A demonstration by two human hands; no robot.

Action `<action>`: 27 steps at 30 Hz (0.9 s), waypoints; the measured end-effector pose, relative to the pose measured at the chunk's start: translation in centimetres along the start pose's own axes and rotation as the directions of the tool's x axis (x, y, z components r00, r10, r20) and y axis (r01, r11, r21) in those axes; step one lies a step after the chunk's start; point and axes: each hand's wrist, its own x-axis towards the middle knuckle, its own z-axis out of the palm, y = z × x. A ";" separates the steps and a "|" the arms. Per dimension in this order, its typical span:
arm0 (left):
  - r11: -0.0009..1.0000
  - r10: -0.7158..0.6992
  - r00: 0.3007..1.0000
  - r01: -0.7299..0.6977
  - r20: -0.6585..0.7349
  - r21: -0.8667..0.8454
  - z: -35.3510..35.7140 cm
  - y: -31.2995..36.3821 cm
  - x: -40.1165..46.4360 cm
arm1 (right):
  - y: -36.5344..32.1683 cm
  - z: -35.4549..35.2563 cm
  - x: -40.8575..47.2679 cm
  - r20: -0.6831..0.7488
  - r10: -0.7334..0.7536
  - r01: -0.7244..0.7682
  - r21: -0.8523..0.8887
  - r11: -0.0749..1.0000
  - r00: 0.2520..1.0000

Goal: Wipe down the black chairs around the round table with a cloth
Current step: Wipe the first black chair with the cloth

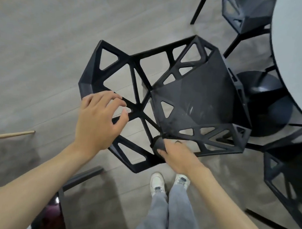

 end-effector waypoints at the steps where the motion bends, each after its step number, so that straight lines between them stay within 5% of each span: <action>1: 1.000 -0.003 1.000 0.003 0.003 0.001 0.1 0.0 0.1 | -0.3 0.4 -1.3 -0.033 -0.027 0.026 -0.027 0.999 0.999; 6: 1.000 -0.011 1.000 0.011 0.000 -0.011 0.0 0.1 -0.1 | 0.1 3.7 -5.3 -0.102 0.040 -0.013 0.256 0.966 0.994; 11: 1.000 0.022 1.000 -0.022 -0.017 0.005 0.2 0.2 -0.3 | 2.3 3.7 -4.6 -0.117 0.101 -0.080 0.171 0.982 0.988; 16: 1.000 -0.001 1.000 0.002 -0.026 0.018 0.6 -0.1 -0.3 | 2.7 4.1 -1.1 -0.201 0.317 -0.238 0.338 0.910 0.927; 21: 1.000 -0.010 0.999 0.011 -0.032 0.030 0.7 0.0 -0.2 | -3.5 5.7 -1.8 -0.342 0.299 -0.088 0.514 0.853 0.891; 27: 0.999 0.018 1.000 -0.017 -0.025 0.034 0.7 0.1 -0.3 | -5.2 3.6 5.0 -0.236 0.237 -0.062 0.574 0.817 0.942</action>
